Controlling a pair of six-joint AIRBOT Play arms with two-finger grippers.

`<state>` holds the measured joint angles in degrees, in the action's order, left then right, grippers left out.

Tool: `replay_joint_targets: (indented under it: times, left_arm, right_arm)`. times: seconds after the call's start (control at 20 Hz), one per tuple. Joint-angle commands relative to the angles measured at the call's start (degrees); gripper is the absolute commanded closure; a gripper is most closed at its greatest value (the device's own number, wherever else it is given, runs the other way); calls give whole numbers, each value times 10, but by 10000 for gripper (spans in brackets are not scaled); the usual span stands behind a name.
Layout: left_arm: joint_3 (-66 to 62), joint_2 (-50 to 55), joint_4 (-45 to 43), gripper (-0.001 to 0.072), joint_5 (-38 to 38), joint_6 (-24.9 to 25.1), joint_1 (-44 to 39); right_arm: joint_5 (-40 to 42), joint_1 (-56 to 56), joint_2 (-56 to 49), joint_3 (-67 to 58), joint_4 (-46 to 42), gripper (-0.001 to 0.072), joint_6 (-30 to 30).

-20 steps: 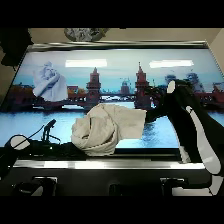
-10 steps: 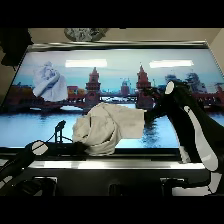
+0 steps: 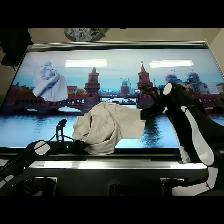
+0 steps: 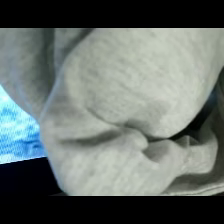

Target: Fold the shirts.

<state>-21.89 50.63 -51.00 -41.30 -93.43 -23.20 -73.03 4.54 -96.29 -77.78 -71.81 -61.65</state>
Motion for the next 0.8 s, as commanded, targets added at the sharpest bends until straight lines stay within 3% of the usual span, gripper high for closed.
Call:
replay_joint_targets:
  times: [0.0,0.2,0.25,0.35,0.55,0.75]
  left_arm:
    - [-2,-5,-2,677,3,0,-1]
    - [-2,-6,-2,677,3,4,-1]
    - [-2,-6,-2,677,3,4,-1]
    - [-11,-10,-19,678,0,6,-1]
    - [-156,-44,-194,680,-107,3,0]
    - [-480,-75,-358,680,-211,3,0]
  right_arm:
    - [-9,0,-30,0,71,7,-12]
    - [-39,0,-52,1,122,31,-30]
    - [-41,0,-54,1,128,116,-37]
    - [-45,0,-53,-1,141,657,-33]
    - [-50,0,19,-46,137,670,40]
    - [59,0,229,-172,80,668,79]
